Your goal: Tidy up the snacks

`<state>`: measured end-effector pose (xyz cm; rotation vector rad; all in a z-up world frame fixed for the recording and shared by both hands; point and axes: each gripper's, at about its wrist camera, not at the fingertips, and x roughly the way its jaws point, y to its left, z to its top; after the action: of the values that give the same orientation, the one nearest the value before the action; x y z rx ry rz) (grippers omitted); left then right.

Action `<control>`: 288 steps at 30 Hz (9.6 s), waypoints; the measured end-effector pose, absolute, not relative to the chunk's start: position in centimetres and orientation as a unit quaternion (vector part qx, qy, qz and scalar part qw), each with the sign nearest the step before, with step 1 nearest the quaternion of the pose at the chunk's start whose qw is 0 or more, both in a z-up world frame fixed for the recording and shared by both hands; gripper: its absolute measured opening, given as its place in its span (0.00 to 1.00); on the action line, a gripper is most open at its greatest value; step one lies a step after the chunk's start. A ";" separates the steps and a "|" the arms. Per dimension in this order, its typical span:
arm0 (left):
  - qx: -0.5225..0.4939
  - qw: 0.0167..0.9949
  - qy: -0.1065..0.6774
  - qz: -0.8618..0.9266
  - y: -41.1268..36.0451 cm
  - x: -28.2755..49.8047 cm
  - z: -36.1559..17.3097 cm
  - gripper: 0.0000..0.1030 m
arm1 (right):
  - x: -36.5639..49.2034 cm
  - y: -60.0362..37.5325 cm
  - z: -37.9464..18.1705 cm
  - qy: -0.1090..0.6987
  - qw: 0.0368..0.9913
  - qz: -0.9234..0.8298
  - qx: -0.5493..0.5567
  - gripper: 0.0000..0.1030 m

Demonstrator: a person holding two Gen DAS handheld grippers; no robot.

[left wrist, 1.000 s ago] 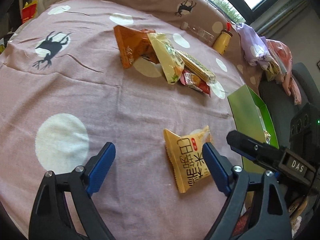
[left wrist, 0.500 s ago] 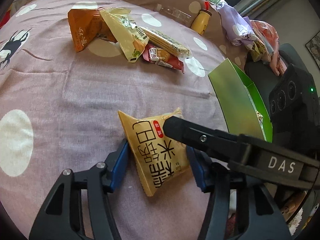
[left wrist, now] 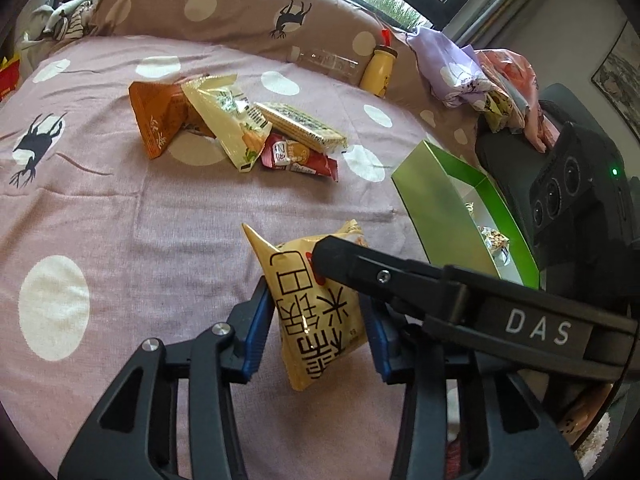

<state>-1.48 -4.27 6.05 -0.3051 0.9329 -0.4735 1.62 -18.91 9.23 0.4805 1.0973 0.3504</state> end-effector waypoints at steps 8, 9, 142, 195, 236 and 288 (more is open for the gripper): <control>-0.129 0.880 0.395 -0.228 -5.0 -2.6 9.3 0.41 | 0.3 -19.4 12.9 0.466 0.838 0.176 0.222 0.49; -0.127 0.882 0.391 -0.229 -5.0 -2.7 9.6 0.41 | 0.2 -19.5 13.3 0.460 0.841 0.177 0.222 0.49; -0.057 0.834 0.418 -0.354 -21.0 -0.3 12.8 0.86 | -2.5 -41.1 14.4 0.364 0.869 -0.073 0.327 0.78; -0.223 0.871 0.437 -0.033 8.6 1.4 6.7 0.98 | 20.8 -17.5 6.1 0.589 0.798 0.126 -0.015 0.75; -0.169 0.849 0.487 -0.113 0.9 0.7 5.0 0.87 | 1.7 -20.8 9.2 0.528 0.805 0.162 0.218 0.64; -0.093 0.900 0.334 -0.265 -8.5 -3.4 12.4 0.29 | -2.0 -21.9 17.4 0.372 0.902 0.119 0.186 0.48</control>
<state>-3.42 -8.46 12.35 -0.1920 0.6915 -0.5492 -1.98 -21.93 17.41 0.3843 0.7683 0.2454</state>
